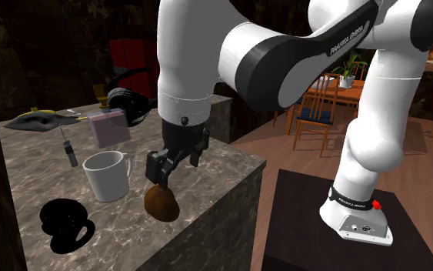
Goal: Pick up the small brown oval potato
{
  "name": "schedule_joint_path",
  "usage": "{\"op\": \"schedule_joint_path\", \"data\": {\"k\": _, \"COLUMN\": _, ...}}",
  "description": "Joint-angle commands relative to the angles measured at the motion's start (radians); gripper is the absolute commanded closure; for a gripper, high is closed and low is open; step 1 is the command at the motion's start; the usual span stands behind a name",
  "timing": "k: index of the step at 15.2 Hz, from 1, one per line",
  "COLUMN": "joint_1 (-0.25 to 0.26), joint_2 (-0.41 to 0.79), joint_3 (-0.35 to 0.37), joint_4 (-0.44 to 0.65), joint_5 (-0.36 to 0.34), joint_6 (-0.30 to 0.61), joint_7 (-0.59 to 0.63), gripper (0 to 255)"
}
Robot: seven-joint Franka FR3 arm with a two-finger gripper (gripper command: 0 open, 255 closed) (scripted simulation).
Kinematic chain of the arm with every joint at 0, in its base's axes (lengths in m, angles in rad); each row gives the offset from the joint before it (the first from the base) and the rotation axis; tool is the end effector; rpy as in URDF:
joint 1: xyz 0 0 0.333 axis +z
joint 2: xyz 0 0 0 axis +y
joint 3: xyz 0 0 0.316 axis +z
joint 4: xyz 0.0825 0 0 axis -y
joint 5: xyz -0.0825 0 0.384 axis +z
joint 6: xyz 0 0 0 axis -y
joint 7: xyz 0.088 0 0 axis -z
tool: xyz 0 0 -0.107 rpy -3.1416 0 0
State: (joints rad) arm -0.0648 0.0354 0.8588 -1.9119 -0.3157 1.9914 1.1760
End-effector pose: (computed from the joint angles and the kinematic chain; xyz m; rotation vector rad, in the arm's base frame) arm 0.4184 0.3921 0.4877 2.9932 -0.3938 0.3834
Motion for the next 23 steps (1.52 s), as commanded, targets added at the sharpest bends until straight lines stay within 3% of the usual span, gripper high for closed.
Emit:
{"op": "schedule_joint_path", "data": {"k": 1, "joint_1": 0.038, "joint_2": 0.119, "joint_3": 0.020, "joint_4": 0.067, "joint_5": -0.114, "joint_6": -0.025, "joint_7": 0.107, "gripper": 0}}
{"op": "schedule_joint_path", "data": {"k": 3, "joint_1": 0.101, "joint_2": 0.221, "joint_3": 0.008, "joint_4": 0.145, "joint_5": -0.200, "joint_6": -0.064, "joint_7": 0.179, "gripper": 0}}
{"op": "schedule_joint_path", "data": {"k": 12, "joint_1": 0.114, "joint_2": 0.256, "joint_3": -0.013, "joint_4": 0.083, "joint_5": -0.244, "joint_6": 0.013, "joint_7": 0.225, "gripper": 0}}
{"op": "schedule_joint_path", "data": {"k": 13, "joint_1": 0.113, "joint_2": 0.254, "joint_3": -0.013, "joint_4": 0.080, "joint_5": -0.243, "joint_6": 0.015, "joint_7": 0.225, "gripper": 255}}
{"op": "schedule_joint_path", "data": {"k": 23, "joint_1": 0.112, "joint_2": 0.251, "joint_3": -0.011, "joint_4": 0.090, "joint_5": -0.237, "joint_6": 0.003, "joint_7": 0.218, "gripper": 255}}
